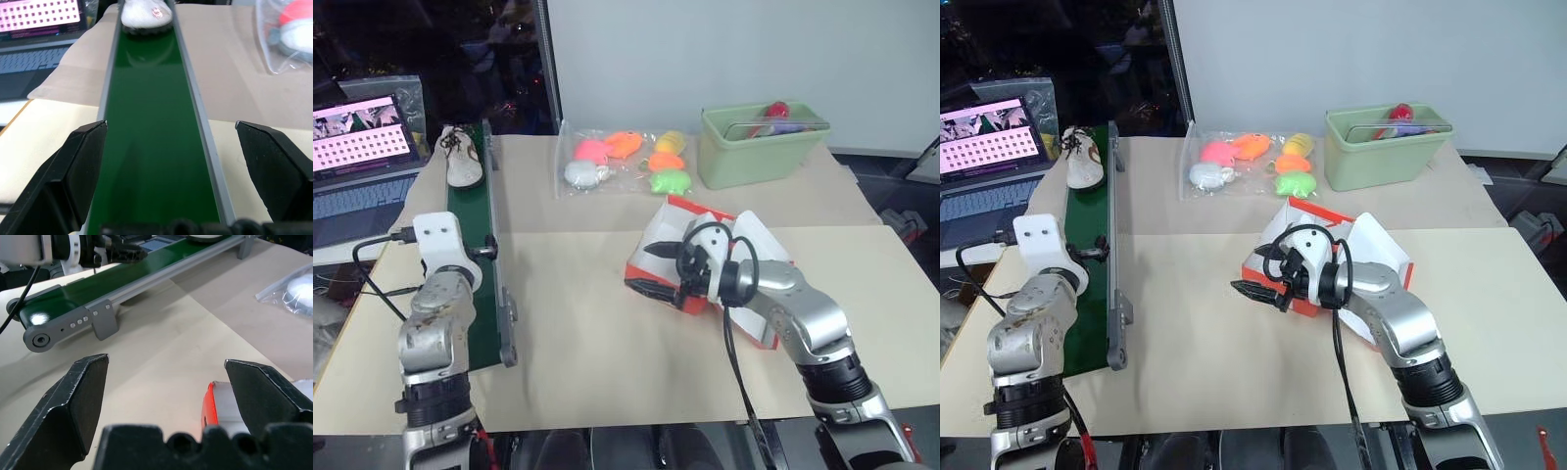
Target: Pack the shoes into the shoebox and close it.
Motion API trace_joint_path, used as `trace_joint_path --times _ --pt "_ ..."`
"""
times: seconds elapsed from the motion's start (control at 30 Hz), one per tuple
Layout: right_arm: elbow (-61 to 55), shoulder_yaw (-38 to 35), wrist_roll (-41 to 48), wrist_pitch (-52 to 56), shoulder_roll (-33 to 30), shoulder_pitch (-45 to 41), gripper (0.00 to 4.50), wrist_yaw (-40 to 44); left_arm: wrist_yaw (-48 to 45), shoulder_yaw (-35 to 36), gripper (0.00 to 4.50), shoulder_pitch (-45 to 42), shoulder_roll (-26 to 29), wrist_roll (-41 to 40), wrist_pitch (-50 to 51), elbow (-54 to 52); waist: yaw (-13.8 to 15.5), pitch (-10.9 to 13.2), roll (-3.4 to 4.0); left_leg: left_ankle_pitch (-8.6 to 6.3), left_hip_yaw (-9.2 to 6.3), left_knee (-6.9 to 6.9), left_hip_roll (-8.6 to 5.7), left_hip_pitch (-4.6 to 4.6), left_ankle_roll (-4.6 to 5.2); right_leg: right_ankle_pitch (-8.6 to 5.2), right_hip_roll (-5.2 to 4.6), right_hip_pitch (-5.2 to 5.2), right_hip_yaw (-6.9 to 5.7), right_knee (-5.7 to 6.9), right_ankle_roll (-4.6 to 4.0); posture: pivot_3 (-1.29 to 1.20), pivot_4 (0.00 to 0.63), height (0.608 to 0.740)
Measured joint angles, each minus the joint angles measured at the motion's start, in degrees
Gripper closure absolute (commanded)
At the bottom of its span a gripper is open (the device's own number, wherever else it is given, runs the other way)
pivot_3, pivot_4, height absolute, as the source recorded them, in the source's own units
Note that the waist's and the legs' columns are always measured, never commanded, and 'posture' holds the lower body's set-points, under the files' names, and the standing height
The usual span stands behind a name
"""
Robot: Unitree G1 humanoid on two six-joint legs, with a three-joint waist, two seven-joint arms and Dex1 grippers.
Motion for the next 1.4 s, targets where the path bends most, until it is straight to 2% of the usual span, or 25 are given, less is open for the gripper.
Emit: trace_joint_path --times 0.1,0.27,0.9,1.03,1.2,1.4 --pt "-0.1 -0.1 0.0 0.0 0.0 0.1 0.03 -0.2 1.4 1.0 0.00 -4.0 0.5 0.0 7.2 -0.9 -0.1 0.0 -0.01 0.00 0.00 0.00 0.00 0.00 0.00 0.00 0.00 0.00 0.00 -0.01 0.00 0.00 0.150 0.729" --pt "-0.2 -0.1 0.0 0.0 0.1 0.3 0.03 -1.1 1.8 1.0 0.00 -5.3 1.8 0.3 13.5 -2.0 -0.2 0.0 -0.01 0.00 -0.02 -0.01 0.00 0.00 0.00 0.00 0.00 -0.04 0.01 0.00 0.00 0.00 0.150 0.729" --pt "-0.3 -0.1 0.1 0.0 0.9 0.3 0.03 -2.0 1.8 1.4 0.00 -4.8 2.1 0.4 13.3 -0.7 -0.2 0.0 0.00 0.00 -0.01 -0.01 0.00 0.00 -0.01 0.00 -0.01 -0.03 0.01 -0.01 0.00 0.00 0.150 0.729" --pt "-0.6 -0.2 0.1 0.0 1.0 0.3 0.03 -2.3 1.6 1.2 0.00 -1.5 0.0 0.7 12.5 1.1 -0.2 0.0 0.00 -0.01 0.00 -0.01 0.00 0.00 -0.01 0.00 -0.02 -0.03 0.03 -0.01 0.00 0.00 0.150 0.729" --pt "-1.3 -0.4 0.3 0.0 1.0 0.4 0.00 -2.4 1.5 0.9 1.16 1.8 -4.0 0.3 12.5 -3.6 0.2 -0.1 0.09 0.00 0.00 -0.01 -0.05 0.21 -0.01 0.00 -0.03 0.16 0.04 0.05 0.00 0.00 0.150 0.729" --pt "-1.5 -0.6 0.3 0.1 0.9 0.4 0.00 -2.4 1.9 0.8 1.57 2.0 -4.8 0.4 13.3 -5.5 0.3 -0.1 0.12 0.01 -0.04 -0.01 -0.11 0.61 -0.02 -0.02 -0.02 0.62 0.03 0.00 0.03 0.00 0.150 0.729"
